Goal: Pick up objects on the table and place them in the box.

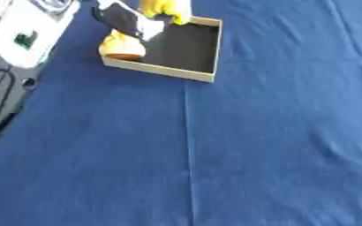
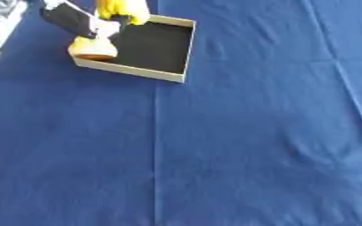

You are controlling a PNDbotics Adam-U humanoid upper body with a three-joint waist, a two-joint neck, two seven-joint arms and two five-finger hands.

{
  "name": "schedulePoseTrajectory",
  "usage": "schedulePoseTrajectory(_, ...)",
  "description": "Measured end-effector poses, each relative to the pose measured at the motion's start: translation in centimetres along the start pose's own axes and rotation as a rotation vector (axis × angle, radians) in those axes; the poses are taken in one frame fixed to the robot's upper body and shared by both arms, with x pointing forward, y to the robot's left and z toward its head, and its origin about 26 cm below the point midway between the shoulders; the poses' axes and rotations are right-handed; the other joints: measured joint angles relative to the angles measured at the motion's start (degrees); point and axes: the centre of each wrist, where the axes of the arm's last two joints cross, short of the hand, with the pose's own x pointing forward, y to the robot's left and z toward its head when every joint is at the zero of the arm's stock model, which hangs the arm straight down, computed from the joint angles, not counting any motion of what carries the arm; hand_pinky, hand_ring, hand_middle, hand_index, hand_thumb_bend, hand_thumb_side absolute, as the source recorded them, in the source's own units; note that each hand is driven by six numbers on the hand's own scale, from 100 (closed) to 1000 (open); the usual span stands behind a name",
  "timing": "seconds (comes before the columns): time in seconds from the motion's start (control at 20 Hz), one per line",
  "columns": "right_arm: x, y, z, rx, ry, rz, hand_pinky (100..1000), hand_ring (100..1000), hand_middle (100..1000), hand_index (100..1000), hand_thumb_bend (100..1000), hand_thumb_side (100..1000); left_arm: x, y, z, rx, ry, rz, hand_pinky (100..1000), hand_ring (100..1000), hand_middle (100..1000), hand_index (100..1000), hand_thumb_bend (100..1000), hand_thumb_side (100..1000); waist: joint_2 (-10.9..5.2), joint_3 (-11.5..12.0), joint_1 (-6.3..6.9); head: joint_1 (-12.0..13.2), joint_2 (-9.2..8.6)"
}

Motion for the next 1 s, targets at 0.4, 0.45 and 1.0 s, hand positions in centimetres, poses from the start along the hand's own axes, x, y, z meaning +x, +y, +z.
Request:
schedulePoseTrajectory(0.4,-0.4,-1.3,-2.4,-0.074,0.005,-0.033,807,872,856,922,100,669,-3.7,-3.7,-0.8,-0.083,0.144,0.01,805,650,599,804,100,103,0.33,-1.0,0.07,0.9,-0.06)
schedulePoseTrajectory(0.45,-0.5,-1.5,-2.7,-0.082,0.005,-0.039,807,871,856,922,100,669,-4.1,-4.1,-0.9,-0.086,0.156,0.01,808,666,611,817,100,103,0.34,-1.1,0.01,1.0,-0.07)
schedulePoseTrajectory(1.0,-0.7,-3.0,-4.7,-0.164,0.041,-0.119,807,871,855,916,100,666,-5.8,-6.6,-1.2,-0.051,0.236,-0.188,881,961,912,998,235,485,0.54,-1.4,-0.37,1.6,-0.24)
